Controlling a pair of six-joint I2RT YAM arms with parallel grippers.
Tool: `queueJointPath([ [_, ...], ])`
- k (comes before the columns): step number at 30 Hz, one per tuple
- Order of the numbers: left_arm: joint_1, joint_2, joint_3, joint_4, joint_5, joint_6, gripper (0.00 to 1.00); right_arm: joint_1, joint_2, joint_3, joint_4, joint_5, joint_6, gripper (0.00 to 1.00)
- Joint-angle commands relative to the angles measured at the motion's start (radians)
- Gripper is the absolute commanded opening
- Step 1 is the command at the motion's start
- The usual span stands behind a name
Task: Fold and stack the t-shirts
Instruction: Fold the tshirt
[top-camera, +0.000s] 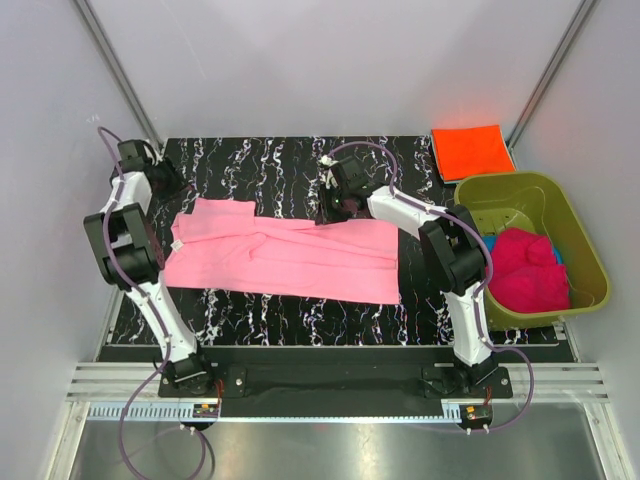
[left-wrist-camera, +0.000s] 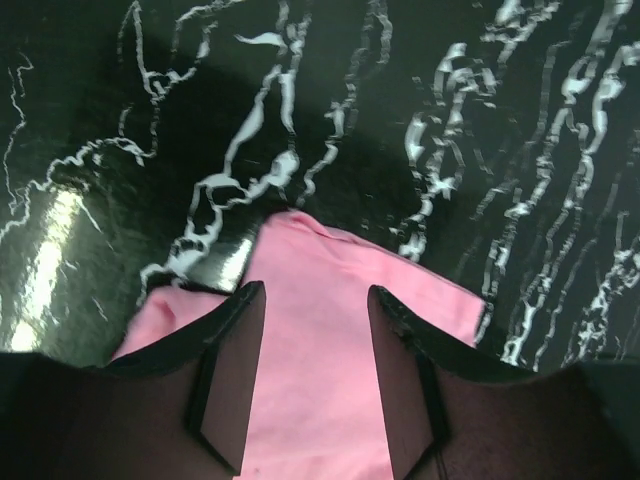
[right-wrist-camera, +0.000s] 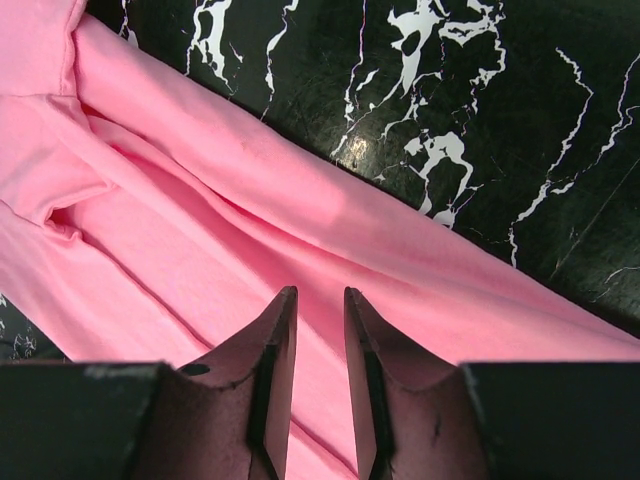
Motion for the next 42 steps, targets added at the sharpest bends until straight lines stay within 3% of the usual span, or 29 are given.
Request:
queueJointPath([
  [1,0.003,0.105,0.068,-0.019,0.100,0.044,0.49,-0.001,-0.073,0.024,0.007,-0.021,-0.003,0.33],
  [11,0.003,0.251,0.208,-0.020,0.160,0.063,0.46,-0.001,-0.093,0.038,0.007,0.006,-0.023,0.33],
  [20,-0.005,0.251,0.173,-0.020,0.170,0.066,0.37,-0.001,-0.070,0.056,0.004,0.011,-0.015,0.33],
  [27,-0.007,0.226,0.159,-0.025,0.149,0.060,0.17,-0.003,-0.096,0.035,0.006,0.014,0.002,0.33],
  [28,-0.007,0.226,0.156,-0.026,0.143,0.057,0.08,-0.003,-0.101,0.029,0.006,0.015,0.002,0.33],
  [30,-0.008,0.218,0.153,-0.025,0.140,0.045,0.00,-0.001,-0.105,0.024,0.004,0.023,0.000,0.33],
  [42,-0.026,0.061,0.091,-0.031,0.137,0.005,0.00,-0.001,-0.122,-0.001,0.006,0.049,0.017,0.33],
])
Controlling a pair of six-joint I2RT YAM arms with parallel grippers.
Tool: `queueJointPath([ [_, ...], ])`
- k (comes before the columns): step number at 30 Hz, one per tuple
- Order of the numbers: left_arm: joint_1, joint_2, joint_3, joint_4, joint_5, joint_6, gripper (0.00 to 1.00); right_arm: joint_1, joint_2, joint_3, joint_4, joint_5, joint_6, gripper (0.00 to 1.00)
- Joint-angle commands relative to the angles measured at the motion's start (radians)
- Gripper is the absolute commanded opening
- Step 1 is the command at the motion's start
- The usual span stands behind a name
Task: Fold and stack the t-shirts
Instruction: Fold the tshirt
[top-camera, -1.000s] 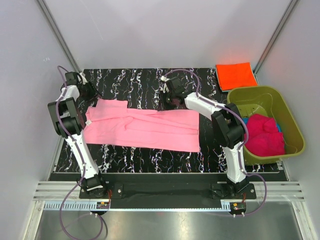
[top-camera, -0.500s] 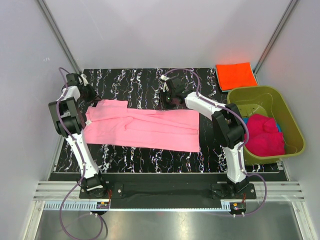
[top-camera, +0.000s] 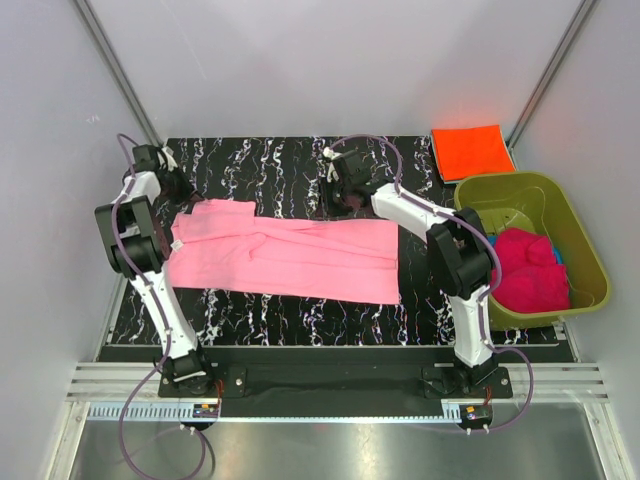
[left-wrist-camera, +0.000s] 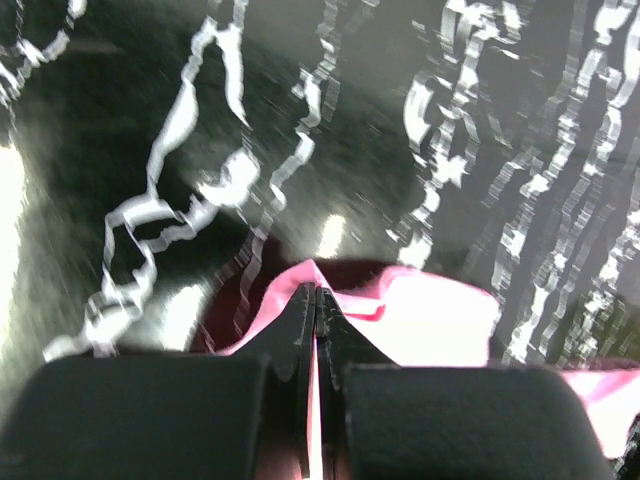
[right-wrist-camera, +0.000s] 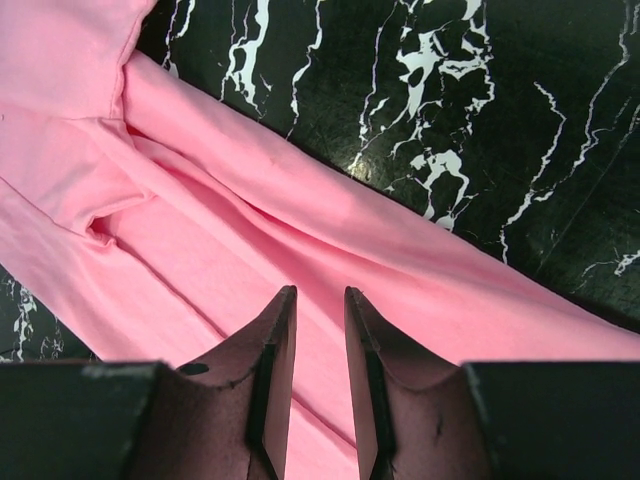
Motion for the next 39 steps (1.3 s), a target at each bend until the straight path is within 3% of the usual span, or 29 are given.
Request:
queueJointPath([
  [1,-0.013,-0.171,-0.032,0.002,-0.015,-0.026,0.00,-0.001,-0.071,-0.018,0.006,0.043,0.015,0.33],
  [19,-0.002,-0.542,-0.377,-0.076,-0.178,0.024,0.00,-0.050,-0.261,-0.332,-0.040,0.211,0.099,0.32],
  [28,0.015,-0.632,-0.468,-0.086,-0.189,0.033,0.00,-0.125,-0.318,-0.473,-0.052,0.297,0.187,0.31],
  [39,0.042,-0.729,-0.512,-0.119,-0.290,0.026,0.00,-0.154,-0.298,-0.513,-0.053,0.336,0.188,0.30],
])
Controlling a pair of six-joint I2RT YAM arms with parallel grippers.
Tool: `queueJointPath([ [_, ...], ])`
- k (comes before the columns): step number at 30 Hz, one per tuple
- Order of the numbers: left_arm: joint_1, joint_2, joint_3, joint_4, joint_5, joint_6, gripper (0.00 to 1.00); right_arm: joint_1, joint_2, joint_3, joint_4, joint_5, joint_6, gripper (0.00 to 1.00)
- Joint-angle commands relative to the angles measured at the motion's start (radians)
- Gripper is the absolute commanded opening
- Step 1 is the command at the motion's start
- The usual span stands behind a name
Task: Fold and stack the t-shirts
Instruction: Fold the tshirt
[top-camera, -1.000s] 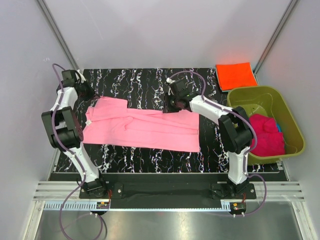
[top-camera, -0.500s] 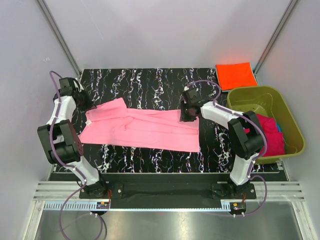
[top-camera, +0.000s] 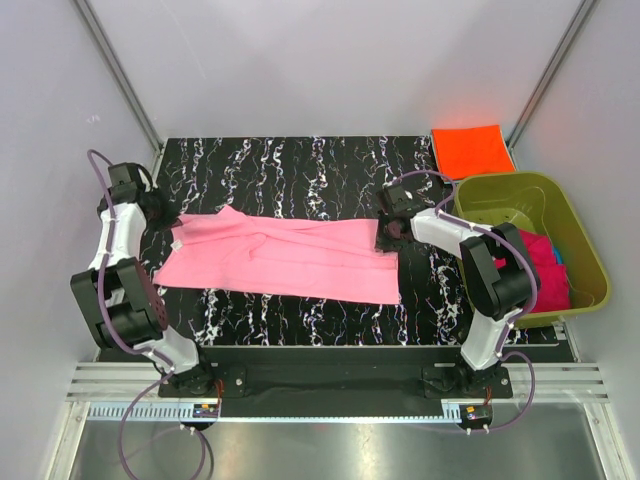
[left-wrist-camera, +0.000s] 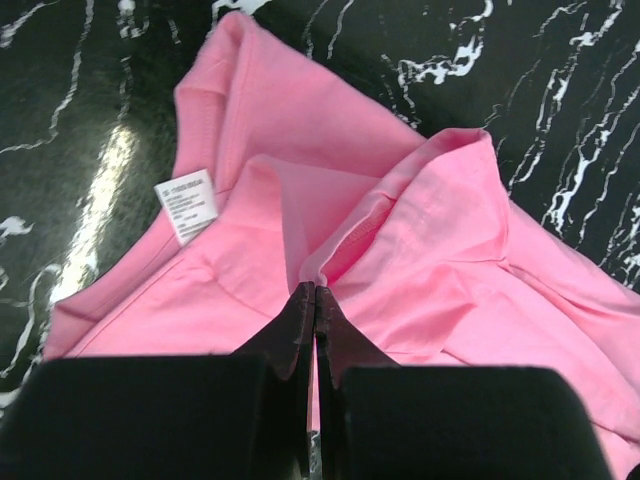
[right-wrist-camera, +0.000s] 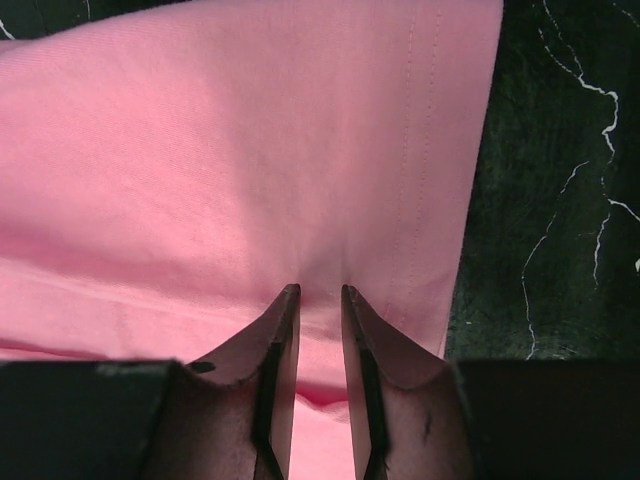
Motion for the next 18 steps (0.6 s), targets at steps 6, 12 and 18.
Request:
queueJointPath([
  [6,0.026,-0.124,-0.053,0.003,-0.083,0.014,0.00,-0.018,-0.022,-0.015,0.000,0.061,0.020,0.30],
  [12,0.033,-0.180,-0.057,0.001,-0.078,0.005,0.00,-0.024,-0.042,-0.023,-0.013,0.073,0.030,0.29],
  [18,0.041,-0.213,-0.066,-0.013,-0.081,-0.012,0.00,-0.034,-0.026,-0.021,-0.019,0.064,0.036,0.28],
])
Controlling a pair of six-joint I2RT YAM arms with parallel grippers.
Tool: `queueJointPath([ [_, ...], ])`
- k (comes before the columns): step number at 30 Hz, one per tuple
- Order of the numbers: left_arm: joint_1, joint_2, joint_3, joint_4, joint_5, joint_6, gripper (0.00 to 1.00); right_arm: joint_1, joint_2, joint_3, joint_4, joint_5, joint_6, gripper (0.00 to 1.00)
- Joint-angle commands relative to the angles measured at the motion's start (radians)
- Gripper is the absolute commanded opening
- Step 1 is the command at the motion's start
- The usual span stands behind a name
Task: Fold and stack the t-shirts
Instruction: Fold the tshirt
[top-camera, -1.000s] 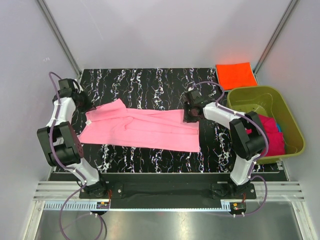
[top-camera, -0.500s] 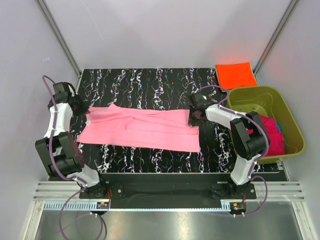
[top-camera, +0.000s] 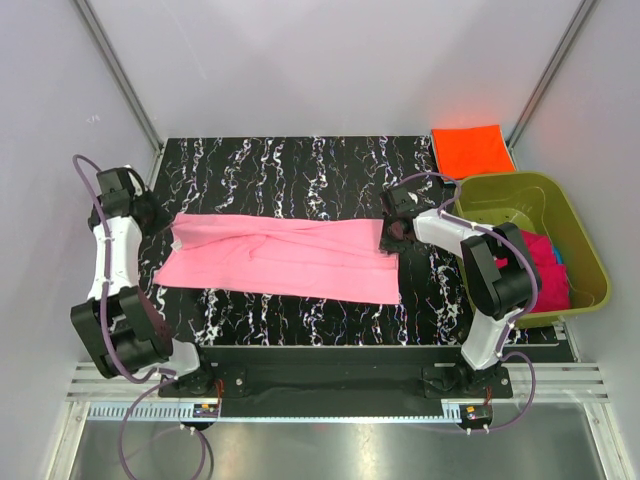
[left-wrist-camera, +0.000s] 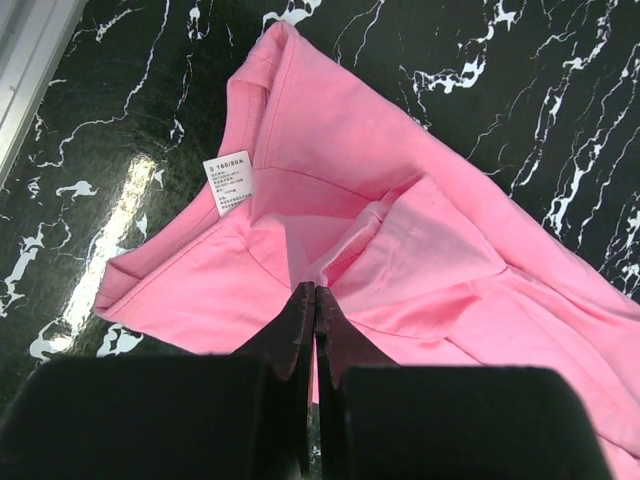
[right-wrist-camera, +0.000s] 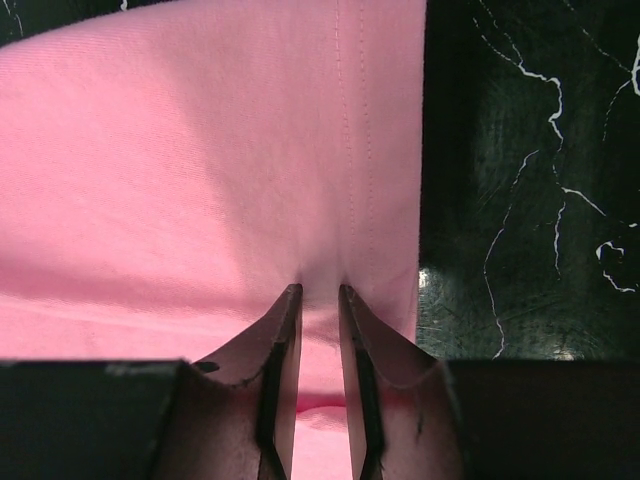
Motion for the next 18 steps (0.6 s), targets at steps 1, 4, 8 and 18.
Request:
queueJointPath([
  [1,0.013,-0.048,-0.010,0.010,-0.029,-0.006,0.00,-0.014,-0.024,-0.003,-0.015,0.033,0.011,0.28],
  [4,0.017,-0.052,-0.047,0.008,-0.081,0.000,0.00,-0.017,-0.021,-0.008,-0.015,0.036,0.011,0.27],
  [8,0.025,-0.058,-0.099,0.007,-0.115,-0.009,0.00,-0.020,-0.030,-0.014,-0.018,0.036,0.007,0.27],
  [18,0.031,-0.132,-0.235,0.034,-0.138,-0.090,0.00,-0.020,-0.048,0.000,-0.053,0.039,0.034,0.22],
])
